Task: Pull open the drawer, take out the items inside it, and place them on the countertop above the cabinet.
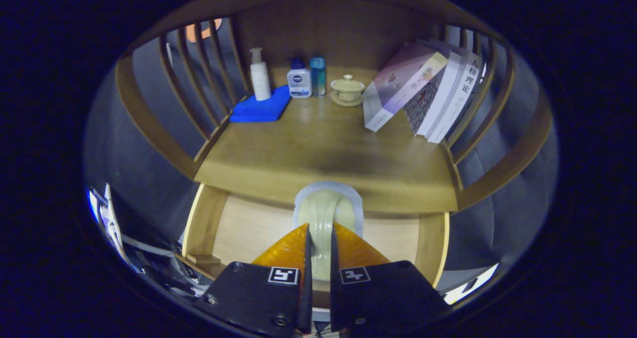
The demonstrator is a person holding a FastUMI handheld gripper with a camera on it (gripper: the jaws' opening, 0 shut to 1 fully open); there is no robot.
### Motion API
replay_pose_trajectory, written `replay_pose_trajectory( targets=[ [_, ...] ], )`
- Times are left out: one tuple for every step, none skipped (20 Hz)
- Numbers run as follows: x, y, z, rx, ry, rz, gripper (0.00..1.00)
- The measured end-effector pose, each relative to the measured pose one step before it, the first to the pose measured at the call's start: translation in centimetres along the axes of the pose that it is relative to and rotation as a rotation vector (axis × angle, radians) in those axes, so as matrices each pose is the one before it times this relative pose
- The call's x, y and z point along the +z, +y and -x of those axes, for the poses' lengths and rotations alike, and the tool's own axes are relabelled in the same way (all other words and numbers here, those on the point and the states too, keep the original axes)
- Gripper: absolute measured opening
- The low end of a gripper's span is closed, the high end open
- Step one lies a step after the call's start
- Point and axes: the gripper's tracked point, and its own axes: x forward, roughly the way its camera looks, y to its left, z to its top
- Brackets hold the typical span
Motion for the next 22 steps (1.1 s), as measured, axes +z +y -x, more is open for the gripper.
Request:
replay_pose_trajectory(
  targets=[
    [1.011,-0.391,-0.159,-0.01795,-0.00365,-0.00343,0.17],
    [0.847,0.133,-0.480,-0.00577,0.00092,0.00165,0.17],
    [0.725,-0.030,-0.180,-0.00693,0.00550,-0.00311,0.17],
    [0.917,0.072,-0.595,-0.00614,0.00443,-0.00291,0.17],
    [0.725,-0.122,-0.613,-0.00997,0.00719,-0.00539,0.17],
    [0.696,0.000,-0.702,-0.00813,0.00565,-0.00812,0.17],
    [0.757,-0.104,-0.694,-0.00848,0.00416,-0.00096,0.17],
    [0.972,-0.159,-0.743,-0.01452,0.00014,-0.00246,0.17],
    [0.711,-0.191,-0.472,-0.00848,0.00034,-0.00210,0.17],
    [0.802,-0.008,-0.574,-0.00455,0.00213,-0.01106,0.17],
    [0.509,0.194,-0.650,0.00683,0.00561,-0.01326,0.17],
    [0.537,0.168,-0.639,0.00599,0.00527,-0.00914,0.17],
    [0.387,0.055,-0.739,0.00865,0.00495,0.00145,0.17],
    [0.359,-0.225,-0.588,-0.01152,0.00562,0.00845,0.17],
    [0.287,0.005,-0.429,-0.00762,0.00256,0.01138,0.17],
    [0.211,0.166,-0.442,-0.00001,0.00286,0.01115,0.17],
    [0.199,0.150,-0.513,0.00001,0.00187,0.00842,0.17],
    [0.276,0.048,-0.497,-0.00177,-0.00158,0.00725,0.17],
    [0.224,-0.025,-0.595,-0.00544,-0.00449,0.00275,0.17],
    [0.045,0.171,-0.339,0.00078,0.00313,-0.00024,0.17],
    [-0.018,0.105,-0.336,-0.00205,0.00277,-0.00448,0.17],
    [0.145,-0.177,-0.237,-0.00862,-0.00553,-0.00499,0.17]
  ],
)
